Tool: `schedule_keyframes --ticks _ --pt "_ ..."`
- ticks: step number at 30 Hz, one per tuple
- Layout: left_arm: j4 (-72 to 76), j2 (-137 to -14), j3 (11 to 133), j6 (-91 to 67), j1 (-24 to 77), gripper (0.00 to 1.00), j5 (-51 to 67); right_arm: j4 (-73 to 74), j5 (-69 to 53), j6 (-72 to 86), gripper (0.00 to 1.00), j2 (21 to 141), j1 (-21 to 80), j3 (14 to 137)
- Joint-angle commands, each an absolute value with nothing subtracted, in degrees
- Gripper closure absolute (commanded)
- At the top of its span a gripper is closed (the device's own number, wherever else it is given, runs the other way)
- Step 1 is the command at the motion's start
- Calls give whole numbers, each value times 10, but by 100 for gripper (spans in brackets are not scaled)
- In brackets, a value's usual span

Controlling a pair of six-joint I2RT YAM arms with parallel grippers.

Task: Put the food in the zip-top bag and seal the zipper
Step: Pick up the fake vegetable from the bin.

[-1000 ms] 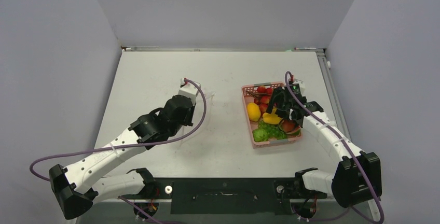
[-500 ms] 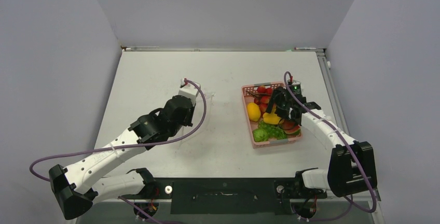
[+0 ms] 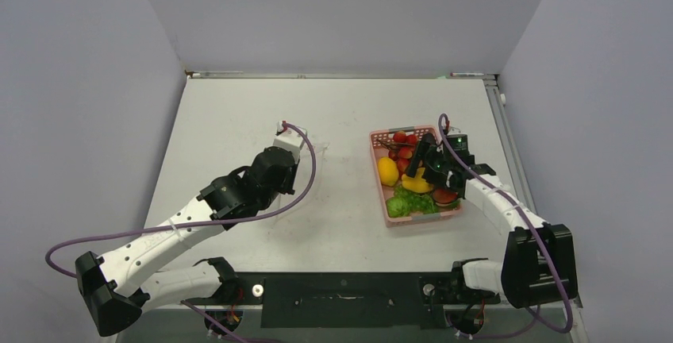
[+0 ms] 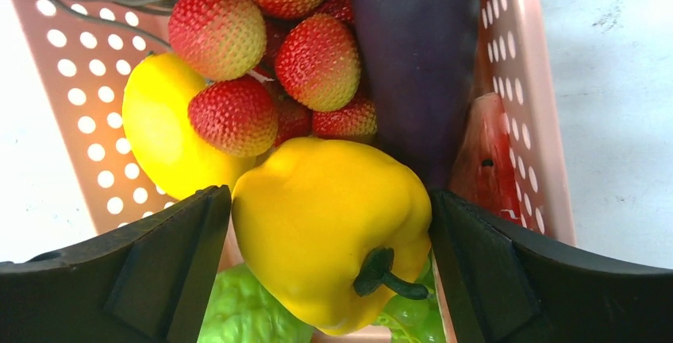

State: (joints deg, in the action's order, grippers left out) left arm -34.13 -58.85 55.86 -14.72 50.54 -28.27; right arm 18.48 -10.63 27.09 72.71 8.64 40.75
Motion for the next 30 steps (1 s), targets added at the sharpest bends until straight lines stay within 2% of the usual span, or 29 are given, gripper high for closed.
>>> schedule_keyframes --ticks 1,8,12,14,18,30 --pt "-322 -585 561 -145 506 100 -288 178 -143 258 0 690 85 399" --pt "-322 -585 561 -144 506 100 -287 200 -149 255 17 661 85 404" --pt "-323 -583 562 -144 507 100 -287 208 -149 251 31 654 85 408" --pt "-323 -583 562 -144 506 100 -287 212 -148 248 41 655 85 410" --pt "-323 -581 562 -145 506 100 -287 221 -147 245 52 650 85 417" --pt "-321 -576 560 -144 506 100 -287 301 -129 240 56 609 99 522"
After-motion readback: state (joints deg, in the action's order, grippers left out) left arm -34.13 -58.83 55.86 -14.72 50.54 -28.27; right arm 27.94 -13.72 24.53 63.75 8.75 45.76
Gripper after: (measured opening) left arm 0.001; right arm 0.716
